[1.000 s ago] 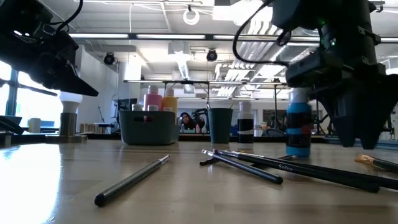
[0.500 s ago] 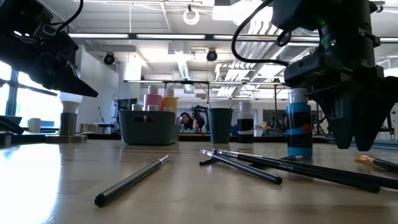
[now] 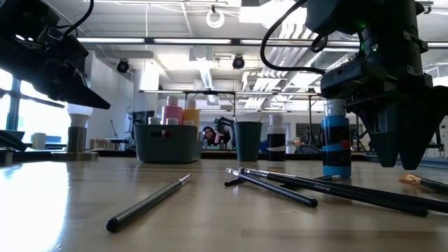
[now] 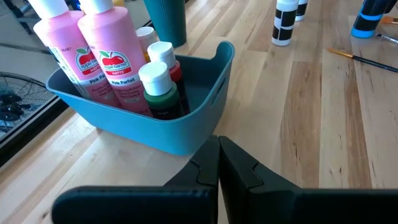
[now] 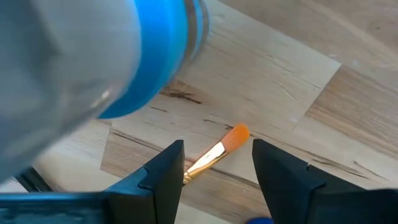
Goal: Pick & Place Paint Supplies
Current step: Adjust the paint bottles
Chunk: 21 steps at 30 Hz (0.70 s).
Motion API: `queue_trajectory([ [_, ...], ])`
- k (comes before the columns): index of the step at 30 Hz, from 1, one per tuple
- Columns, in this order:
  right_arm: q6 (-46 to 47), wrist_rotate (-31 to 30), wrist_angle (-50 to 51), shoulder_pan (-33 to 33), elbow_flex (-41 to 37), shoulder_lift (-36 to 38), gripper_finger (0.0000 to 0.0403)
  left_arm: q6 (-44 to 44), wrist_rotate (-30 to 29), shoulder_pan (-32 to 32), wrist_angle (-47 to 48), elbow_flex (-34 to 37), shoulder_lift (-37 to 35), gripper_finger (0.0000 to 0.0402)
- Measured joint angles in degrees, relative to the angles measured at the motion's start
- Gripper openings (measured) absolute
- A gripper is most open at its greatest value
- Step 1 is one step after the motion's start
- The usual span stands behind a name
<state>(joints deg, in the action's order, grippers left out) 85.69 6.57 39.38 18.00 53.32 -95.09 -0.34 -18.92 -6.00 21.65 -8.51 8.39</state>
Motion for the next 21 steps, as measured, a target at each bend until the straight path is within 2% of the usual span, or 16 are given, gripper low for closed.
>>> queue_trajectory([
  [12, -0.43, -0.87, -0.11, 0.0, 0.02, 0.02, 0.0183, -0.02, 0.0, 0.0, 0.0, 0.0, -0.01, 0.0],
  [21, -5.49, -4.95, -1.57, 0.0, 0.07, 0.07, 0.0183, -0.02, 0.0, 0.0, 0.0, 0.0, 0.01, 0.0],
])
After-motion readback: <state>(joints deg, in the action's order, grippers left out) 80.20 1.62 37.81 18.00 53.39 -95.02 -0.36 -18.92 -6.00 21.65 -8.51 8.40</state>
